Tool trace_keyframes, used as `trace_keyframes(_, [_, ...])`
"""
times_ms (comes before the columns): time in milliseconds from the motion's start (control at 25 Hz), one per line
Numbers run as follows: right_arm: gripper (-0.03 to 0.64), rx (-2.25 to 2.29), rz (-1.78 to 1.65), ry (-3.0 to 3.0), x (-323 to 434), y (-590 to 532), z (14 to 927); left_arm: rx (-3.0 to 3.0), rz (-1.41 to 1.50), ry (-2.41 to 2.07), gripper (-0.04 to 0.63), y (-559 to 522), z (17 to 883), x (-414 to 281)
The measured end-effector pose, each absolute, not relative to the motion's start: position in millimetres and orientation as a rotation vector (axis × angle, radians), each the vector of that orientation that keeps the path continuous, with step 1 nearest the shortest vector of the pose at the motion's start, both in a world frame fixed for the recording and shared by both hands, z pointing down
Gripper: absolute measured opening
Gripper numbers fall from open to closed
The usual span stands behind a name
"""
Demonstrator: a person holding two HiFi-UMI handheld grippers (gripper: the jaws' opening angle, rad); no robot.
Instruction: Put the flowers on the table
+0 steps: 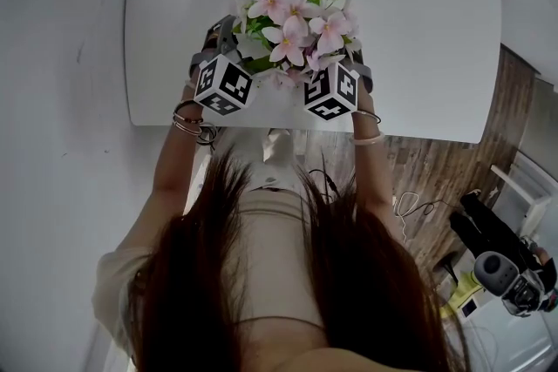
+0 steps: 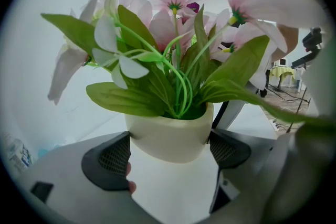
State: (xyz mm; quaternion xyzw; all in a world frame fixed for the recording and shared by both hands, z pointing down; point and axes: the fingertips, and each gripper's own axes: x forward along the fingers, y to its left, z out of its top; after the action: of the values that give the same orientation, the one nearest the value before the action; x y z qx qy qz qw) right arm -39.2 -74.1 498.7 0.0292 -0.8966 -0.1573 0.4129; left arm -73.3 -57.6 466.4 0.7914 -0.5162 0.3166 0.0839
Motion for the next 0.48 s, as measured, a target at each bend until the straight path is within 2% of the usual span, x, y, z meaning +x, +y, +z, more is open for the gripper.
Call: trace_keyframes(480, [0.430, 0.068, -0.396, -2.247, -36.9, -74.3, 500.3, 2.349, 0.952, -1.528, 0.471, -57.4, 468.3, -71.1])
